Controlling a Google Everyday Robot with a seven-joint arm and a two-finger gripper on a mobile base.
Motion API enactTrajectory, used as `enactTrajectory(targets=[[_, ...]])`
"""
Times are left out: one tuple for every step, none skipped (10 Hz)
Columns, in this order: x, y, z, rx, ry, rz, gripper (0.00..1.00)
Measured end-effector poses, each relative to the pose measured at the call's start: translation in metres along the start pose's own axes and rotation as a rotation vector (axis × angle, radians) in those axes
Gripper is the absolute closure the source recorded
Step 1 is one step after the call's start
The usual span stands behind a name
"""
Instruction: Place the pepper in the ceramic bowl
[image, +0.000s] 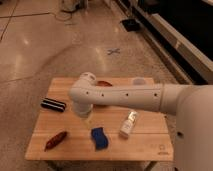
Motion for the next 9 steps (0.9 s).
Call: enactTrajectory(targets=[[-0.014,-0.008,0.009,-0.007,0.011,-0.023,0.2],[-0.024,-0.012,0.015,-0.016,0.015,-0.038,0.2],[-0.041,-0.019,0.026,-0.032,0.006,-0.056,0.2],[-0.056,-0.024,0.035,-0.049,-0.005,-0.072,0.2],[-0.067,-0.027,0.042,-0.062,-0.014,-0.086,0.2],[-0.083,-0.036,0.051,-0.07,-0.032,-0.107,0.2],[-0.092,-0.042,0.056,-0.072,-0.046,-0.119,0.2],[-0.1,-0.048,0.061,-0.066,-0.059,-0.132,0.2],[-0.107,-0.055,0.066,-0.055,-0.068,-0.147,0.2]])
